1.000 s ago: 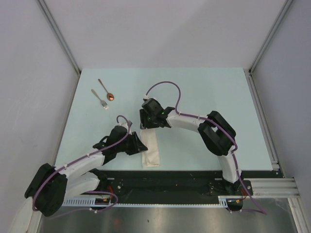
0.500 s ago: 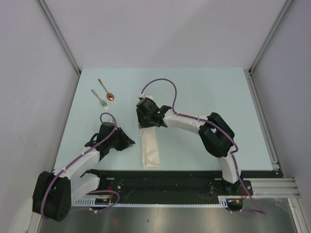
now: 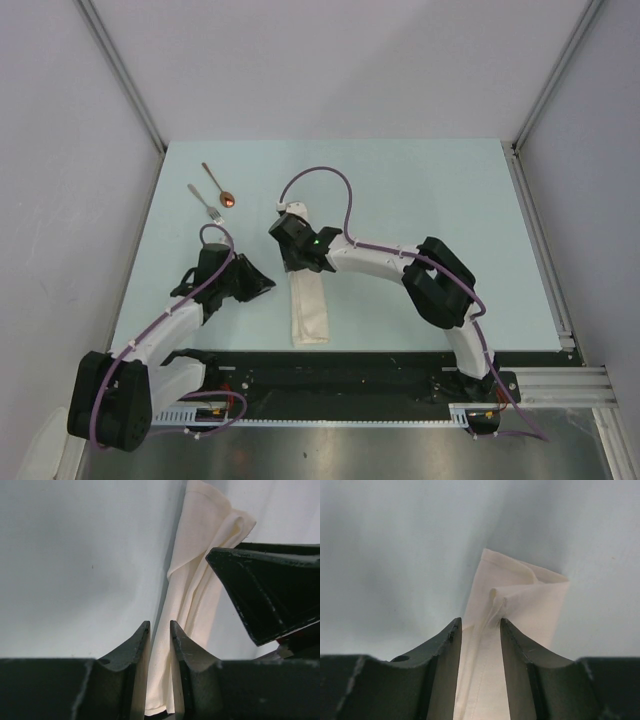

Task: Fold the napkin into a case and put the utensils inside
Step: Pick up the top corner of the smaller rectangle folded napkin from the center of the board.

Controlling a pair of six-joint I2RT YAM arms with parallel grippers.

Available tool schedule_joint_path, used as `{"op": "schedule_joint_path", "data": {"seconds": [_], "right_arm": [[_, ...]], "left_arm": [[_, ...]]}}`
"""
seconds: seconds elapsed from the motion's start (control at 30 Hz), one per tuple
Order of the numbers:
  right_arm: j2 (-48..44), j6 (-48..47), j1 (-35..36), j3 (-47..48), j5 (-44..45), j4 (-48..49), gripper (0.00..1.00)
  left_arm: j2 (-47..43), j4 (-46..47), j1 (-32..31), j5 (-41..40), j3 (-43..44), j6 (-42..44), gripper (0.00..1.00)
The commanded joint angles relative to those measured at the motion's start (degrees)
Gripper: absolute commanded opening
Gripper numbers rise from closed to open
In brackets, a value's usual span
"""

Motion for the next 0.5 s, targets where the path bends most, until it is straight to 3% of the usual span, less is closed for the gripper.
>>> {"op": "schedule_joint_path", "data": {"seconds": [0.0, 0.2, 0.47], "right_arm": [[1.5, -3.3, 2.4, 1.6, 6.6, 0.3, 0.4], [3.2, -4.6, 4.7, 3.3, 12.3, -0.7, 0.35], [5.5, -5.5, 6.0, 5.0, 17.1, -2.7, 0.35]], "left_arm": [[0.3, 1.5, 1.1, 1.0, 2.2, 1.0, 0.26], [0.8, -0.2, 2.8, -0.2, 4.3, 1.0, 0.26], [1.9, -0.9, 5.7, 0.6, 6.6, 1.7, 0.27]]}}
